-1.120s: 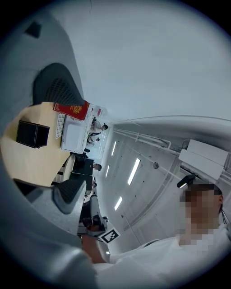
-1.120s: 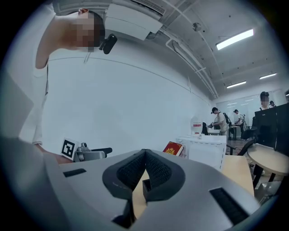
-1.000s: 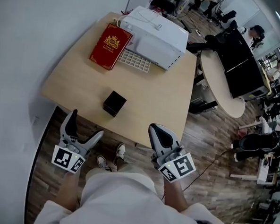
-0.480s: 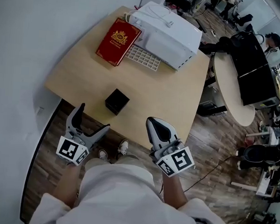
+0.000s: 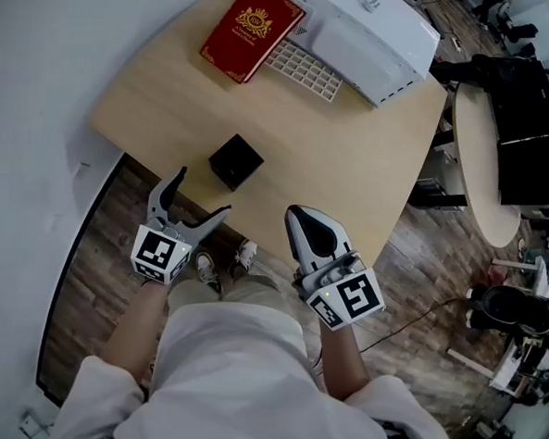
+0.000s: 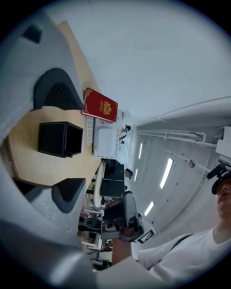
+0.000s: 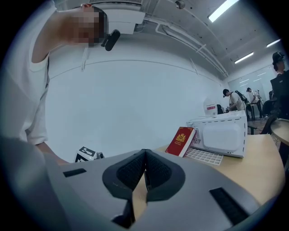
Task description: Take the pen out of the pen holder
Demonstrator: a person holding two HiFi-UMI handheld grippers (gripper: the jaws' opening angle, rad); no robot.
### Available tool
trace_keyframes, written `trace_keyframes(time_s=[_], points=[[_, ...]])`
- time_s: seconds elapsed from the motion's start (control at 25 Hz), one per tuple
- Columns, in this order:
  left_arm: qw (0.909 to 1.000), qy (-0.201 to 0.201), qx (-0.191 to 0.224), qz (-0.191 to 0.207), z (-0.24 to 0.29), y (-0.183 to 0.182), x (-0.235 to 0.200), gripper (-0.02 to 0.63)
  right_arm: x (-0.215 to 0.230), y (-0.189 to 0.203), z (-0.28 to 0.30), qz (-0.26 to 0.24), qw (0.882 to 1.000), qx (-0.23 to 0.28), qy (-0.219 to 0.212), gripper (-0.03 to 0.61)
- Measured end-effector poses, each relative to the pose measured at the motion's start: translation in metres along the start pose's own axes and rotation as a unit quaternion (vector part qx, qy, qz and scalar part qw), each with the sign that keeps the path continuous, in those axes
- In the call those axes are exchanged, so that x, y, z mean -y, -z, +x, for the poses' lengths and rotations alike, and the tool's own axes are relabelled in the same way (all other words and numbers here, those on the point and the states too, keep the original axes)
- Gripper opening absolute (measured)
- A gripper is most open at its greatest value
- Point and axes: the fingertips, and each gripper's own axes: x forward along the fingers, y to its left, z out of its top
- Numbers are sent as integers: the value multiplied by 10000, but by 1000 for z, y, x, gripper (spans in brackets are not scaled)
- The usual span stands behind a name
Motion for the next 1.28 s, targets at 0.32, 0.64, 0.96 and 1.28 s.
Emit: trace_keyframes(time_s=[0.32, 0.64, 0.96, 1.28], points=[[9975, -28, -562, 427, 46, 29, 10, 360, 19, 22, 6, 246, 9995, -90, -154, 0], [9937, -148, -928, 619, 68, 45, 17, 265, 35, 43, 31, 534, 9977, -140, -387, 0], [9936, -229, -914, 616, 71, 44, 13, 218, 37, 58, 51, 615, 9951, -287, -715, 0], [9967, -160, -652, 456, 71, 42, 13, 211, 36, 71, 56, 578, 9930, -484, -908, 0]])
